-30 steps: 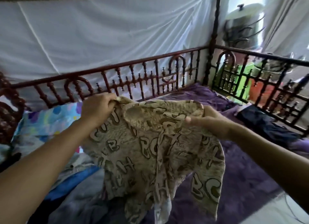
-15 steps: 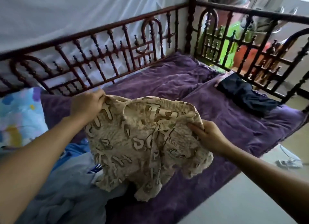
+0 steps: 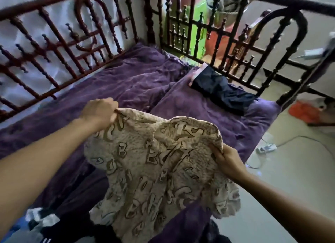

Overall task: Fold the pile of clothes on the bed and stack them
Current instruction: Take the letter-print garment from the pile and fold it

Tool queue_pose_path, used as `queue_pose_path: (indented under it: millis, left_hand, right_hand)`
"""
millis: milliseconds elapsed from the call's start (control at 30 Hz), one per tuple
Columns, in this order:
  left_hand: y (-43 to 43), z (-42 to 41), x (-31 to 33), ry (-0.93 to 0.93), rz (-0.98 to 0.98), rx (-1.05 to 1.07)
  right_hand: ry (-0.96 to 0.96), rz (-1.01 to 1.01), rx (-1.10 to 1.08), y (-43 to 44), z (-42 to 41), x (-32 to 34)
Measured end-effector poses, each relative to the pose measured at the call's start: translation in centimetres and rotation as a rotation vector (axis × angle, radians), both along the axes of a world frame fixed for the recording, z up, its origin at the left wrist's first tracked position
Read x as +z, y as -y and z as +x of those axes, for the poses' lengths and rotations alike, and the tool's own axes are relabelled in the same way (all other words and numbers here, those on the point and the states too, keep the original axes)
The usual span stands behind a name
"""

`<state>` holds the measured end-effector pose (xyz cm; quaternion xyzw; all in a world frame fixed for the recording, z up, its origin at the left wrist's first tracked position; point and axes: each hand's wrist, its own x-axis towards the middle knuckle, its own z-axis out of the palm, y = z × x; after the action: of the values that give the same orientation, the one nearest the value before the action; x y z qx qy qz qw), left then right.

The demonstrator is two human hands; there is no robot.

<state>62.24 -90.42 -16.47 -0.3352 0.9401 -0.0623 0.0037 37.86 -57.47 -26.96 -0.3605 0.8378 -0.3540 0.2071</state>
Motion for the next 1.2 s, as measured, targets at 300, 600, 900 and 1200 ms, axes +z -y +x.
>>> queue_pose_path:
  millis: [300,600,900,1200]
  left_hand:
    - [4.8,-23.2,-10.0,-0.363,0.221,0.460]
    - [7.7,-39.9,-19.7,-0.553,0.473,0.398]
    - [3.1,-23.0,-24.5,-0.324,0.637,0.887]
    - [-4.3,-8.5,-34.7,-0.244,0.746,1.511]
  right_hand:
    - [0.103,0.103,-0.153,5.3,-18.6,-10.5]
    - [0.098,0.521,-0.214,11.4,-36.1,-20.7]
    - [-0.075,0.512,0.193,20.2,-31.3,-18.8]
    - [0.573,0.533,0.168,34.1,-19.6,-24.0]
